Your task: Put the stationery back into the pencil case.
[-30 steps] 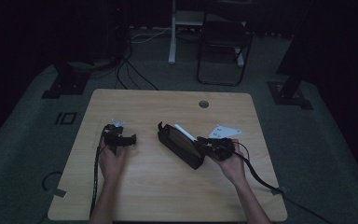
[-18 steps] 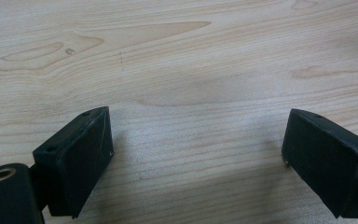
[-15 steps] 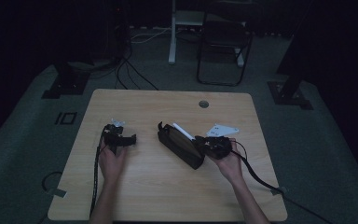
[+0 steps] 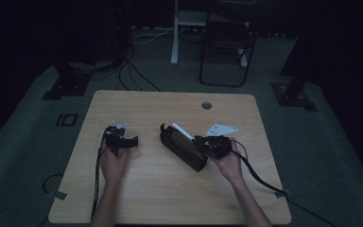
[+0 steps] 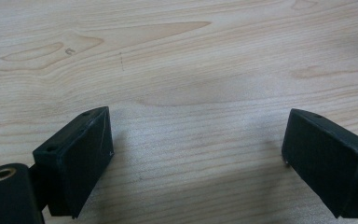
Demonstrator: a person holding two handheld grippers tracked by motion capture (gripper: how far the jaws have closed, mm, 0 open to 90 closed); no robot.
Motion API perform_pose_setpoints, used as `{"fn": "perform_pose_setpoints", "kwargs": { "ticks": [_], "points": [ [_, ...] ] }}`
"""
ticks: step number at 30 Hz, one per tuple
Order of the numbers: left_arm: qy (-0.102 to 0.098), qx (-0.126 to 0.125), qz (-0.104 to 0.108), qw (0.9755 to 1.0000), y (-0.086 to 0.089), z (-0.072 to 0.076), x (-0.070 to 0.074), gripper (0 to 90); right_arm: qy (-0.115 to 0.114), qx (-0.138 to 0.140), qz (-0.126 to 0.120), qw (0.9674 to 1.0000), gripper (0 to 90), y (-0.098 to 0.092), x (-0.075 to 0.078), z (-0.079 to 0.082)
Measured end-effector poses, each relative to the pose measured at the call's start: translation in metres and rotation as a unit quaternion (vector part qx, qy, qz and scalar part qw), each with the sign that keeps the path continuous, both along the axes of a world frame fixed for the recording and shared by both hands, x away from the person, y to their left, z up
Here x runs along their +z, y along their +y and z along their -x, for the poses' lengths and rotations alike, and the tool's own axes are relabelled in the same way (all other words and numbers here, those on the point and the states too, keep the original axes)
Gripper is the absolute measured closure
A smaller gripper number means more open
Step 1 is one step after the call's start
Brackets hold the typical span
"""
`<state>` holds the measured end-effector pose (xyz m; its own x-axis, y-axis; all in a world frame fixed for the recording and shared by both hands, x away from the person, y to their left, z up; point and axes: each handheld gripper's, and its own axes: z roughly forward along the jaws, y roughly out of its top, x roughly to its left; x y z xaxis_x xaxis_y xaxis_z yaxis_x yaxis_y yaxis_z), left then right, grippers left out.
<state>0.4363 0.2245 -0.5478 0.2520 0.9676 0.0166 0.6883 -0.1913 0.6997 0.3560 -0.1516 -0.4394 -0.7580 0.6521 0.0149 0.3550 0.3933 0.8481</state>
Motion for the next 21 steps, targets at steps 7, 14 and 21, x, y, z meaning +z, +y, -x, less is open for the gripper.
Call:
{"fn": "perform_pose_setpoints", "kwargs": {
  "ticks": [7,14,21],
  "points": [
    [0.0,0.0,0.0,1.0,0.0,0.0,0.0,9.1,0.007,-0.004,0.002,1.0,78.7,0.002,-0.004,-0.003],
    [0.0,0.0,0.0,1.0,0.0,0.0,0.0,9.1,0.013,-0.004,0.003,0.9999,78.7,0.006,-0.009,-0.005],
    [0.0,0.0,0.0,1.0,0.0,0.0,0.0,9.1,0.017,-0.005,0.01,0.9998,78.7,0.01,-0.015,-0.007]
  ]
}}
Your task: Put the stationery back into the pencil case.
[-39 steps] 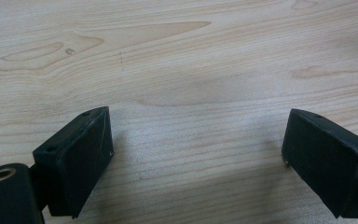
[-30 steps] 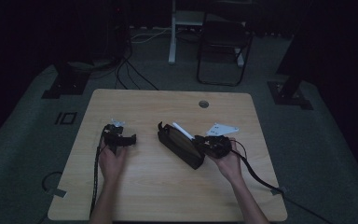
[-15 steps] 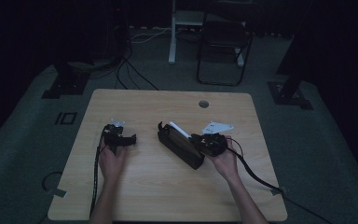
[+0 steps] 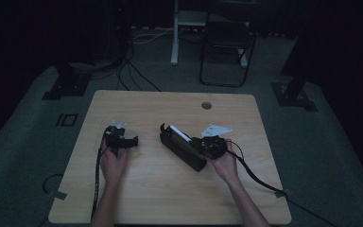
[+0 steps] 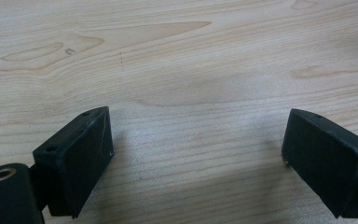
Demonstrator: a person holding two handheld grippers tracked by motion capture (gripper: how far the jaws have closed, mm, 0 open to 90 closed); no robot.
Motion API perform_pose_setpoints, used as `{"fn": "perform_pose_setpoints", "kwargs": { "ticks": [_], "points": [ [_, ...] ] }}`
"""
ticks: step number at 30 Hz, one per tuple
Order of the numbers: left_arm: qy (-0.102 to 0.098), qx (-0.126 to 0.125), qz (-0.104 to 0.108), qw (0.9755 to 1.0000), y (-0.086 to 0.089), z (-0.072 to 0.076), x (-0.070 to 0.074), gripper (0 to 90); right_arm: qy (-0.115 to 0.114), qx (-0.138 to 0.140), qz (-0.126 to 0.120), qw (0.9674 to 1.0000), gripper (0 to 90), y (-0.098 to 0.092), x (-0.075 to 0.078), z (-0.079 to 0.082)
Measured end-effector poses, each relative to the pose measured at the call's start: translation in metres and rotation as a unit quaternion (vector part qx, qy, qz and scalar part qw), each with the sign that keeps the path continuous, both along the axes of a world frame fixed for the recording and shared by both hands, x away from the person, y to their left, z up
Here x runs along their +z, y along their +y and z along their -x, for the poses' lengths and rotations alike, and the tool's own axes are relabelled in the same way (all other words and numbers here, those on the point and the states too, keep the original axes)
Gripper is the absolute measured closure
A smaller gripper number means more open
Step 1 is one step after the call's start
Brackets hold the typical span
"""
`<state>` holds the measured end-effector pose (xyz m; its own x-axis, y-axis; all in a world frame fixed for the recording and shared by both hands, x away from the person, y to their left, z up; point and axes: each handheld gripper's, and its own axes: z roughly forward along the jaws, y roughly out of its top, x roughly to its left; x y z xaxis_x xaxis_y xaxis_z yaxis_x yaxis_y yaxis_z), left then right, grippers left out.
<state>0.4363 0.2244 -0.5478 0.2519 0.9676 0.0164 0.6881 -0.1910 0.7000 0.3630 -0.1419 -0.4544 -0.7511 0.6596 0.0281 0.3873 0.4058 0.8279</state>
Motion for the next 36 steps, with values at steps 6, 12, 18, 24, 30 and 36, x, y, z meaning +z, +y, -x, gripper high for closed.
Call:
{"fn": "perform_pose_setpoints", "kwargs": {
  "ticks": [6,12,18,24,30,36],
  "points": [
    [0.0,0.0,0.0,1.0,0.0,0.0,0.0,9.1,0.001,-0.002,0.005,1.0,78.7,0.002,-0.003,-0.001],
    [0.0,0.0,0.0,1.0,0.0,0.0,0.0,9.1,0.005,-0.002,0.007,1.0,78.7,0.004,-0.007,-0.001],
    [0.0,0.0,0.0,1.0,0.0,0.0,0.0,9.1,0.006,0.001,0.012,0.9999,78.7,0.005,-0.01,-0.002],
    [0.0,0.0,0.0,1.0,0.0,0.0,0.0,9.1,0.008,0.002,0.015,0.9999,78.7,0.007,-0.012,-0.002],
    [0.0,0.0,0.0,1.0,0.0,0.0,0.0,9.1,0.01,0.003,0.02,0.9997,78.7,0.008,-0.015,-0.002],
    [0.0,0.0,0.0,1.0,0.0,0.0,0.0,9.1,0.012,-0.001,0.022,0.9997,78.7,0.01,-0.018,-0.005]
  ]
}}
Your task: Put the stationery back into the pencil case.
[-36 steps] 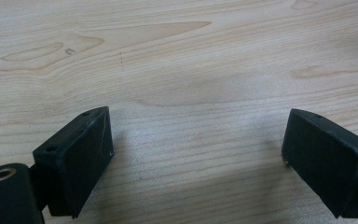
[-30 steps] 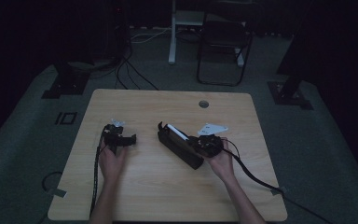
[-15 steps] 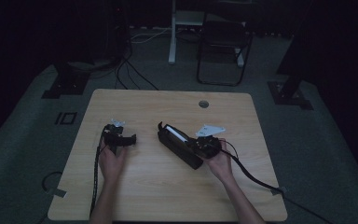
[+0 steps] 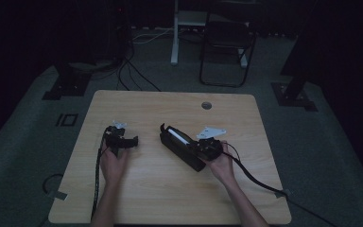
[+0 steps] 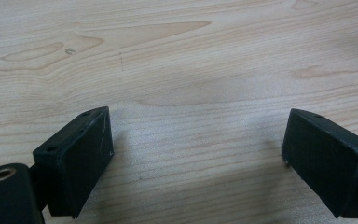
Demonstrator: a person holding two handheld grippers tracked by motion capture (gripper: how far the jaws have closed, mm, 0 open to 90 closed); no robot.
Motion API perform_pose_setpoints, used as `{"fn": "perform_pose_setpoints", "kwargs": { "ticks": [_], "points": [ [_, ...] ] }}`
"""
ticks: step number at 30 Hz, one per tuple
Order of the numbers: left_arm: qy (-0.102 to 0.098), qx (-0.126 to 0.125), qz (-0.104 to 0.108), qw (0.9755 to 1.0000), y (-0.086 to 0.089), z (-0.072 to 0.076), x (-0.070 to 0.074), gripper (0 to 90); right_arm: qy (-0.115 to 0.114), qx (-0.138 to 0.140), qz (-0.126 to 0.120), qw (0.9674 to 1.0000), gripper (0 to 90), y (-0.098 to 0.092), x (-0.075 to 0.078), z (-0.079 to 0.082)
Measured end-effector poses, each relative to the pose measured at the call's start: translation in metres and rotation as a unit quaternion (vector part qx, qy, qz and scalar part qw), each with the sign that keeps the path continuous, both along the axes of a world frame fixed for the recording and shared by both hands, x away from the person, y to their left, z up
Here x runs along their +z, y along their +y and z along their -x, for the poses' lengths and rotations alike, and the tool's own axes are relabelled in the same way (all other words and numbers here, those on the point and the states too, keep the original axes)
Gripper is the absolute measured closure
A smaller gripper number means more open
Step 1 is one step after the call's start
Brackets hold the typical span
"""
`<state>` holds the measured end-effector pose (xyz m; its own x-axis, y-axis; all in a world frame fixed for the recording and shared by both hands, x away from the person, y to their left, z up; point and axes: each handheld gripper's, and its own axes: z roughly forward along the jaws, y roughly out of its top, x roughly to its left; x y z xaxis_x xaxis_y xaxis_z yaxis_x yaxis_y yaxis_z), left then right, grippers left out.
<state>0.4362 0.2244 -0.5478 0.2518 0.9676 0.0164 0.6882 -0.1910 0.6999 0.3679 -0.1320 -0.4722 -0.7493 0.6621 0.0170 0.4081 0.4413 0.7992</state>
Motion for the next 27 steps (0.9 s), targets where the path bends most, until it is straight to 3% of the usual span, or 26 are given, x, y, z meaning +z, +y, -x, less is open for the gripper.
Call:
{"fn": "perform_pose_setpoints", "kwargs": {
  "ticks": [19,22,23,27],
  "points": [
    [0.0,0.0,0.0,1.0,0.0,0.0,0.0,9.1,0.02,-0.006,0.007,0.9998,78.1,0.003,-0.01,-0.013],
    [0.0,0.0,0.0,1.0,0.0,0.0,0.0,9.1,0.023,0.0,0.002,0.9997,70.1,0.004,-0.01,-0.013],
    [0.0,0.0,0.0,1.0,0.0,0.0,0.0,9.1,0.018,-0.001,-0.005,0.9998,63.4,0.003,-0.008,-0.012],
    [0.0,0.0,0.0,1.0,0.0,0.0,0.0,9.1,0.005,-0.008,-0.015,0.9998,54.5,-0.003,0.001,-0.005]
  ]
}}
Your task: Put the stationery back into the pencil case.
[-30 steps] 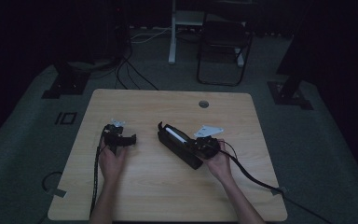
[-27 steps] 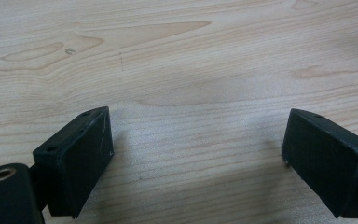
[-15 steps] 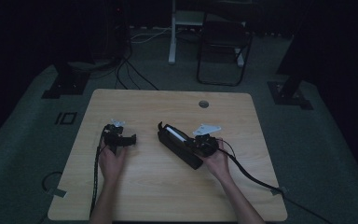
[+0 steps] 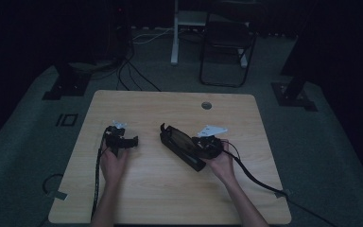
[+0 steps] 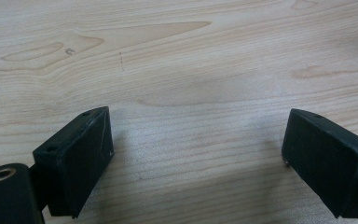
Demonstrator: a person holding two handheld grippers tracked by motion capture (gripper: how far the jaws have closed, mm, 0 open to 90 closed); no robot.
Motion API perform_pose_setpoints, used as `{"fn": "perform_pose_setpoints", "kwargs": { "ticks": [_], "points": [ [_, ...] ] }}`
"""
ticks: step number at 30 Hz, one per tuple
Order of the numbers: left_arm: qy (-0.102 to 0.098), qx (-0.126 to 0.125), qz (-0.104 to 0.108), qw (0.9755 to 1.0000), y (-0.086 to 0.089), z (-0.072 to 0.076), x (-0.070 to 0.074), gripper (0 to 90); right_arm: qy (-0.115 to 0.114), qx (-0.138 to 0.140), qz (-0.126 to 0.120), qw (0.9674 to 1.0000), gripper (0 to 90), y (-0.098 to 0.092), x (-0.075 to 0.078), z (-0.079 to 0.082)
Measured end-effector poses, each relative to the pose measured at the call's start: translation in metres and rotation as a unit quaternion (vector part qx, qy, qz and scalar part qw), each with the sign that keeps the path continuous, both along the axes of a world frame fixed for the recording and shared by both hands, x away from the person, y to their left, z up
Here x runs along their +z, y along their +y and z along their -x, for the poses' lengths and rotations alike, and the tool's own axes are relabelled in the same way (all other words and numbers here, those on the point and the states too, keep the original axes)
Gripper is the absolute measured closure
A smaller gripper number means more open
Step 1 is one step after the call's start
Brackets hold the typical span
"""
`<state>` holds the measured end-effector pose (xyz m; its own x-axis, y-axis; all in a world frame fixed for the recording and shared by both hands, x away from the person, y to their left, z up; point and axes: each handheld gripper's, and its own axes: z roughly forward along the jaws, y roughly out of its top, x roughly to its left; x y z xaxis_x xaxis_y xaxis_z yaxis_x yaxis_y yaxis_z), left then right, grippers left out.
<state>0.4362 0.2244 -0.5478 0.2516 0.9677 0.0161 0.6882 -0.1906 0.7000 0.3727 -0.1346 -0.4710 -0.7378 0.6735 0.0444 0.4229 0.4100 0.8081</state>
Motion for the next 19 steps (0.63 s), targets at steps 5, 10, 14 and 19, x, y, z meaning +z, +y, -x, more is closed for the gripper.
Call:
{"fn": "perform_pose_setpoints", "kwargs": {
  "ticks": [5,10,14,19],
  "points": [
    [0.0,0.0,0.0,1.0,0.0,0.0,0.0,9.1,-0.013,-0.003,-0.012,0.9998,48.7,-0.008,0.008,0.007],
    [0.0,0.0,0.0,1.0,0.0,0.0,0.0,9.1,-0.017,-0.032,-0.012,0.9992,43.3,-0.039,0.006,0.013],
    [0.0,0.0,0.0,1.0,0.0,0.0,0.0,9.1,-0.009,-0.055,-0.003,0.9984,41.8,-0.059,-0.005,0.014],
    [0.0,0.0,0.0,1.0,0.0,0.0,0.0,9.1,-0.006,-0.09,0.025,0.9956,38.9,-0.079,-0.021,0.014]
  ]
}}
